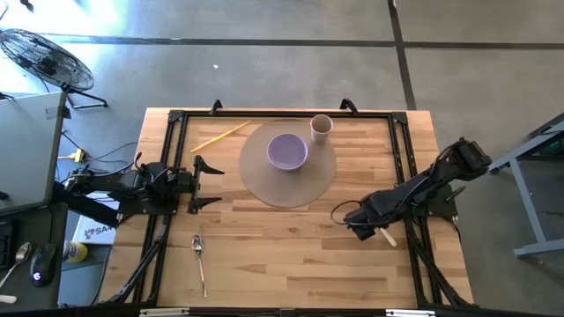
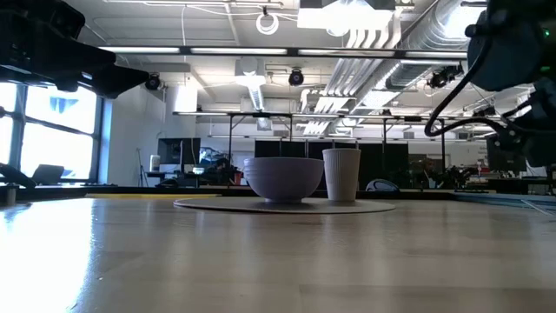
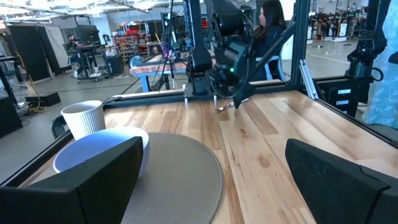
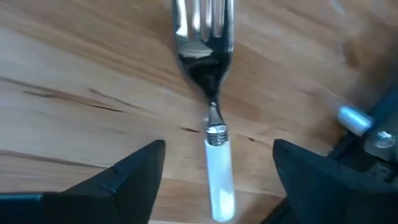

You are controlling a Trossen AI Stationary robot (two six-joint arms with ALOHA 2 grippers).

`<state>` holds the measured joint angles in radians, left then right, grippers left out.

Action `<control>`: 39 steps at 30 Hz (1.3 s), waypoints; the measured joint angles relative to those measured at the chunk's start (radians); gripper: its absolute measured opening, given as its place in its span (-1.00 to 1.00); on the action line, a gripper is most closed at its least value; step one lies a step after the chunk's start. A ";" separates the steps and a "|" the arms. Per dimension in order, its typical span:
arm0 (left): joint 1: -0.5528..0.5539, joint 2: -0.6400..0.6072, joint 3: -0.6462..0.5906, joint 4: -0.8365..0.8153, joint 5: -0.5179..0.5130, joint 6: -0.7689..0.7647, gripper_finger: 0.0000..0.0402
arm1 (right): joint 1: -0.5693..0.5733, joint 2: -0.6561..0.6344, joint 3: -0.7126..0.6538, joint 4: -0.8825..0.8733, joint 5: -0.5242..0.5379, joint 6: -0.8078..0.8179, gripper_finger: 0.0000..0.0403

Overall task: Pick & Place Utensil
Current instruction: Put the white fork into the purple bowl on the brown mat

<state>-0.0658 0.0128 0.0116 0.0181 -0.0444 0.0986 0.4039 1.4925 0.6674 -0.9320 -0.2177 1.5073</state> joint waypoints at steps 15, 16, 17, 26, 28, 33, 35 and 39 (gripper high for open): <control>0.000 0.000 0.000 0.000 0.000 0.000 0.93 | 0.010 -0.050 -0.031 0.112 0.090 -0.034 -0.38; 0.000 0.000 0.000 0.000 0.000 0.000 0.93 | 0.010 -0.050 -0.031 0.118 0.099 -0.034 -0.40; 0.000 0.000 0.000 0.000 0.000 0.000 0.93 | 0.010 -0.050 -0.031 0.122 0.109 -0.034 -0.43; 0.000 0.000 0.000 0.000 0.000 0.000 0.93 | 0.011 -0.051 -0.029 0.160 0.226 -0.032 -0.60; 0.000 0.000 0.000 0.000 0.000 0.000 0.93 | 0.011 -0.052 -0.029 0.162 0.253 -0.023 -0.62; 0.000 0.000 0.000 0.000 0.000 0.000 0.93 | 0.009 -0.051 -0.029 0.171 0.328 -0.011 -0.61; 0.000 0.000 0.000 0.000 0.000 0.000 0.93 | 0.008 -0.051 -0.029 0.171 0.343 -0.011 -0.59; 0.000 0.000 0.000 0.000 0.000 0.000 0.93 | 0.008 -0.051 -0.029 0.170 0.334 -0.012 -0.58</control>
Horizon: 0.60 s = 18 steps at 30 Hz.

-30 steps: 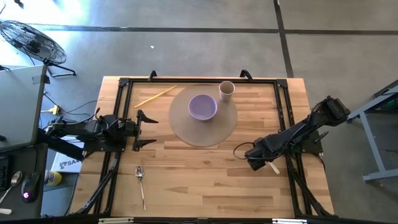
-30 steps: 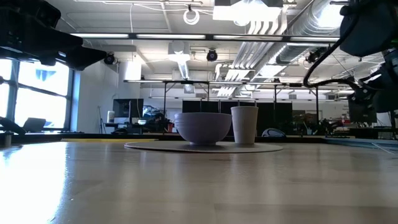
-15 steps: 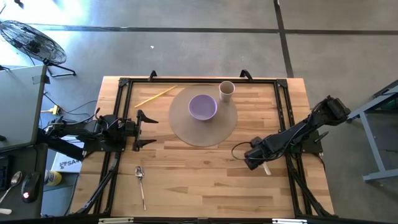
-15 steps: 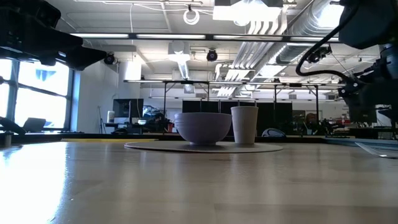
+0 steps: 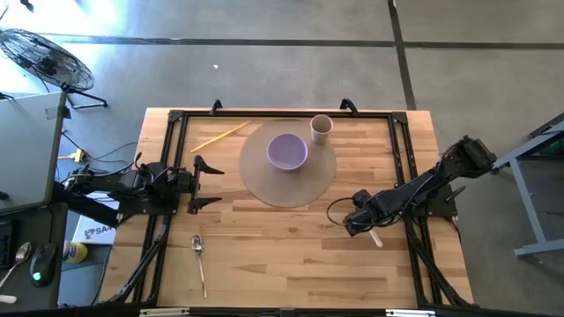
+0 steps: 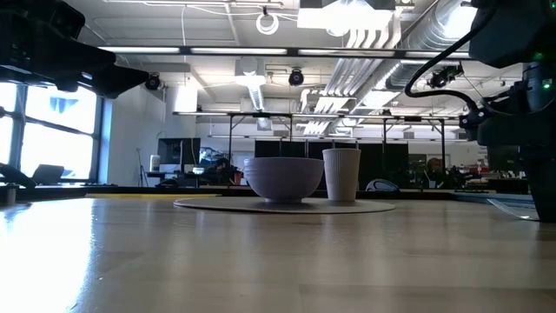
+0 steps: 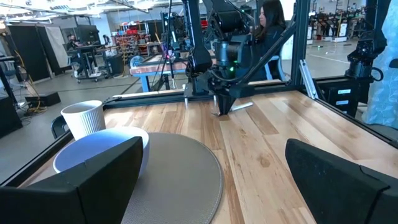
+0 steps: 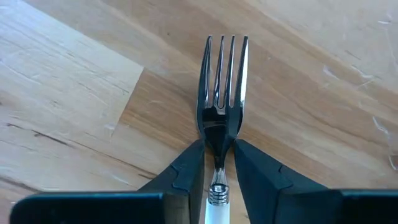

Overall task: Pick & Place Utensil
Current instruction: Put the white fork into the purple bowl on the brown mat

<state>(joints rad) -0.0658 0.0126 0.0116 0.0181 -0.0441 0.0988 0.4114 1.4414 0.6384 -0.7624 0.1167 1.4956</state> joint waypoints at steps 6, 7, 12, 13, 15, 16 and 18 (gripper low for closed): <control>0.000 0.000 0.000 0.000 0.000 0.000 0.93 | -0.001 0.003 0.002 0.001 -0.049 -0.024 -0.59; 0.000 0.000 0.000 0.000 0.000 0.000 0.93 | -0.001 0.003 0.002 0.001 -0.050 -0.026 -0.59; 0.000 0.000 0.000 0.000 0.000 0.000 0.93 | -0.001 0.003 0.002 0.000 -0.070 -0.029 -0.59; 0.000 0.000 0.000 0.000 0.000 0.000 0.93 | -0.001 0.003 0.002 0.000 -0.077 -0.029 -0.59; 0.000 0.000 0.000 0.000 0.000 0.000 0.93 | -0.001 0.003 0.002 0.000 -0.084 -0.029 -0.59; 0.000 0.000 0.000 0.000 0.000 0.000 0.93 | -0.001 0.004 0.002 0.000 -0.085 -0.029 -0.59; 0.000 0.000 0.000 0.000 0.000 0.000 0.93 | -0.001 0.004 0.002 -0.001 -0.088 -0.029 -0.59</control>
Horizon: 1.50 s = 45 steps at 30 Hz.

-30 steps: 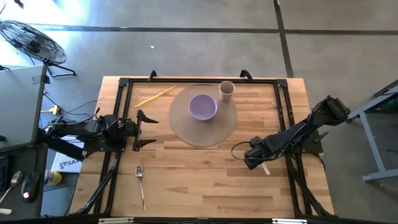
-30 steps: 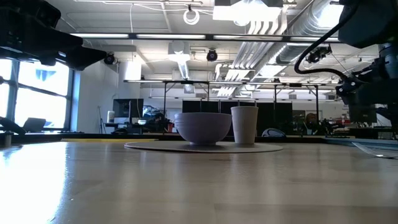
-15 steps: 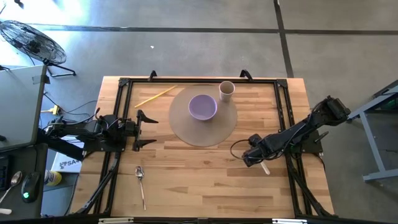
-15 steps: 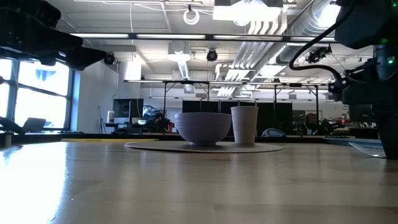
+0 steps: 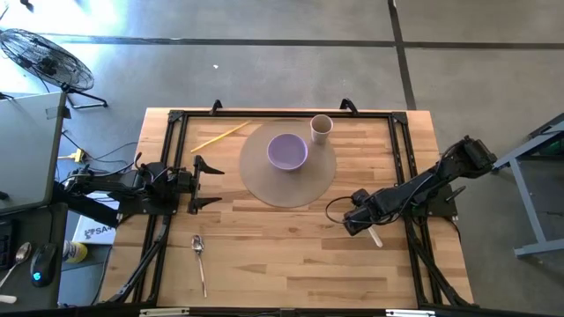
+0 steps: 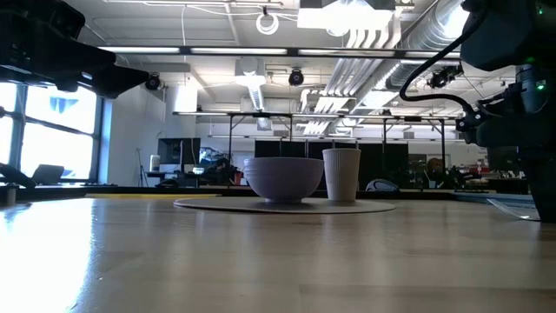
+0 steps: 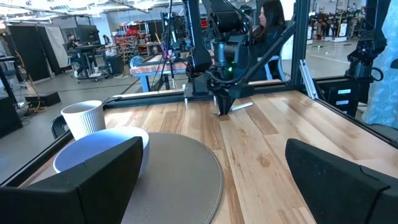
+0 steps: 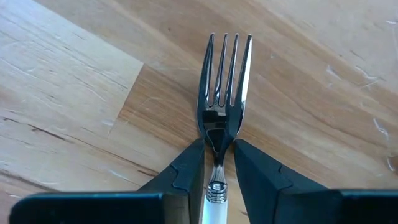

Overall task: Pick & Place Utensil
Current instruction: Put the white fork into the purple bowl on the brown mat

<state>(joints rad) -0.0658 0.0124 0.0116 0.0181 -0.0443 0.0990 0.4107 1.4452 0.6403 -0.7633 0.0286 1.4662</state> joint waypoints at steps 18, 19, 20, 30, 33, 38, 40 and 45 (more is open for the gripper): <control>0.000 0.000 0.000 0.000 0.000 0.000 0.93 | 0.002 0.000 -0.001 0.007 -0.035 -0.021 -0.92; 0.000 0.000 0.000 0.000 0.000 0.000 0.93 | 0.002 0.000 -0.001 0.011 -0.034 -0.028 -0.95; 0.000 0.000 0.000 0.000 0.000 0.000 0.93 | 0.002 0.000 -0.001 0.016 -0.032 -0.034 -0.96; 0.000 0.000 0.000 0.000 0.000 0.000 0.93 | -0.011 0.006 0.036 -0.027 -0.012 -0.064 -0.94; 0.000 0.000 0.000 0.000 0.000 0.000 0.93 | -0.028 0.004 0.079 -0.049 0.001 -0.097 -0.97; 0.000 0.000 0.000 0.000 0.000 0.000 0.93 | -0.068 0.004 0.151 -0.099 0.040 -0.148 -0.96; 0.000 0.000 0.000 0.000 0.000 0.000 0.93 | -0.092 0.004 0.194 -0.113 0.059 -0.184 -0.98; 0.000 0.000 0.000 0.000 0.000 0.000 0.93 | -0.177 0.045 0.374 -0.172 0.135 -0.350 -0.98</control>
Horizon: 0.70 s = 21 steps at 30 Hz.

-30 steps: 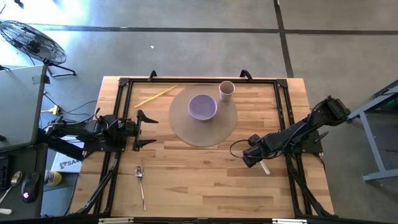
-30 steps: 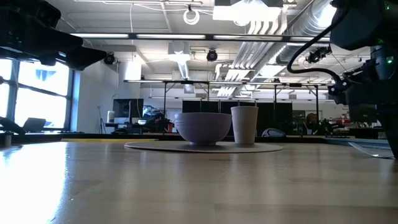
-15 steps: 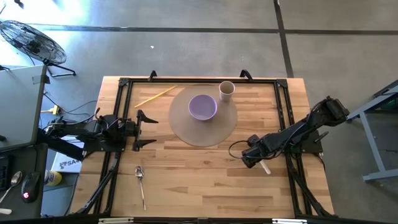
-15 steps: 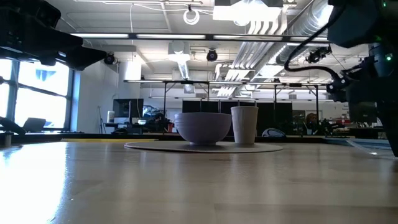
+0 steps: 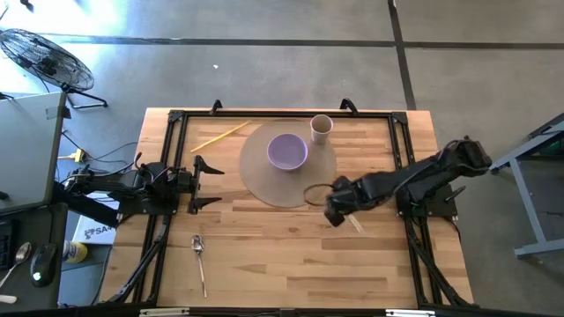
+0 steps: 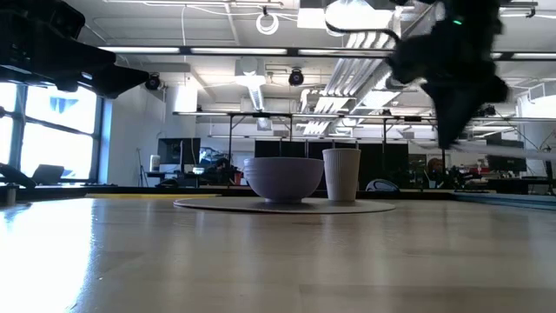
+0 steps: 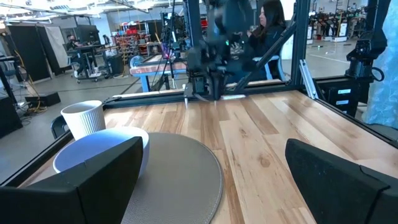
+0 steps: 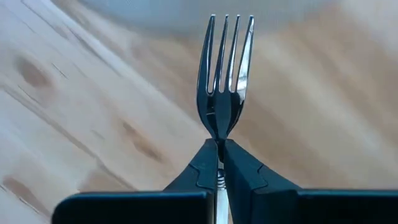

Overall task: Pick & Place Utensil
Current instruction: Put the white fork into the purple bowl on the brown mat

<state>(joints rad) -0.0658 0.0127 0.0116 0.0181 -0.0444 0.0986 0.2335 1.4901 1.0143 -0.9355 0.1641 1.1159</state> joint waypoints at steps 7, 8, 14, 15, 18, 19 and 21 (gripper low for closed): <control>0.000 0.000 0.000 0.000 0.000 0.000 0.93 | -0.154 0.213 0.380 -0.097 0.060 -0.348 -0.98; 0.000 0.000 0.000 0.000 0.000 0.000 0.93 | -0.178 0.251 0.436 -0.108 0.063 -0.395 -0.98; 0.000 0.000 0.000 0.000 0.000 0.000 0.93 | -0.338 0.479 0.788 -0.206 0.040 -0.609 -0.99; 0.000 0.000 0.000 0.000 0.000 0.000 0.93 | -0.364 0.519 0.847 -0.230 0.035 -0.632 -0.99; 0.000 0.000 0.000 0.000 0.000 0.000 0.93 | -0.434 0.629 1.008 -0.305 0.007 -0.686 -0.97; 0.000 0.000 0.000 0.000 0.000 0.000 0.93 | -0.453 0.663 1.057 -0.326 -0.005 -0.697 -0.97; 0.000 0.000 0.000 0.000 0.000 0.000 0.93 | -0.487 0.723 1.137 -0.363 -0.043 -0.722 -0.97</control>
<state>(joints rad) -0.0658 0.0124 0.0116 0.0179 -0.0444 0.0986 -0.2532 2.2128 2.1512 -1.2980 0.1215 0.3940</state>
